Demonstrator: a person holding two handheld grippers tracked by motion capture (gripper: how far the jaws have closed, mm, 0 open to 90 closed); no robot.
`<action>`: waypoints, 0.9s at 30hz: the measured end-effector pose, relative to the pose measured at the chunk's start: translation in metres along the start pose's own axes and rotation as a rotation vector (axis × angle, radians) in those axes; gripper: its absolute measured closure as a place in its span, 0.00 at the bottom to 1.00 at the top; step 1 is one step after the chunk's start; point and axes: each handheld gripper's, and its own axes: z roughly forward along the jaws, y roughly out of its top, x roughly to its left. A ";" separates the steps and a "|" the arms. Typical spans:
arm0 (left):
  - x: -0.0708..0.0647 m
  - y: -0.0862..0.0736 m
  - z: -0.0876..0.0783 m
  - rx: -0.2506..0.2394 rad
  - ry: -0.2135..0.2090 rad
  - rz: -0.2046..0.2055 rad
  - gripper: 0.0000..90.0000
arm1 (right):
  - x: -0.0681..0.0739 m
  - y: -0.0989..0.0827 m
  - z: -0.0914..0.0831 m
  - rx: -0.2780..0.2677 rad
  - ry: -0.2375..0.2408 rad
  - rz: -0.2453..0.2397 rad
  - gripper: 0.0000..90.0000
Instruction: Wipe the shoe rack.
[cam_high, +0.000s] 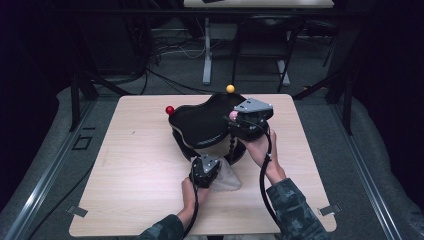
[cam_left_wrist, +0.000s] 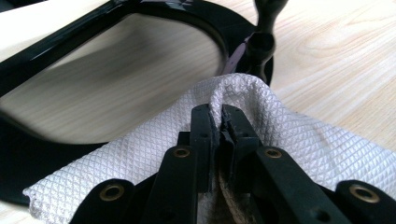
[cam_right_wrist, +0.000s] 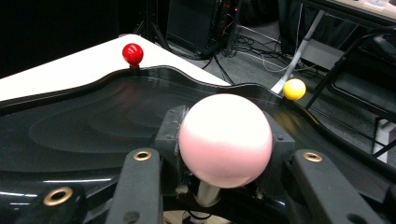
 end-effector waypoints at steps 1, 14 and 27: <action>0.000 0.000 0.000 0.000 0.000 0.000 0.93 | 0.000 0.000 0.000 0.000 0.000 0.000 0.67; 0.042 -0.011 -0.010 0.041 0.076 -0.070 0.93 | -0.002 -0.001 0.000 -0.009 0.025 -0.007 0.67; 0.063 -0.016 -0.015 0.045 0.124 -0.071 0.92 | -0.013 -0.002 -0.004 0.002 0.106 -0.015 0.67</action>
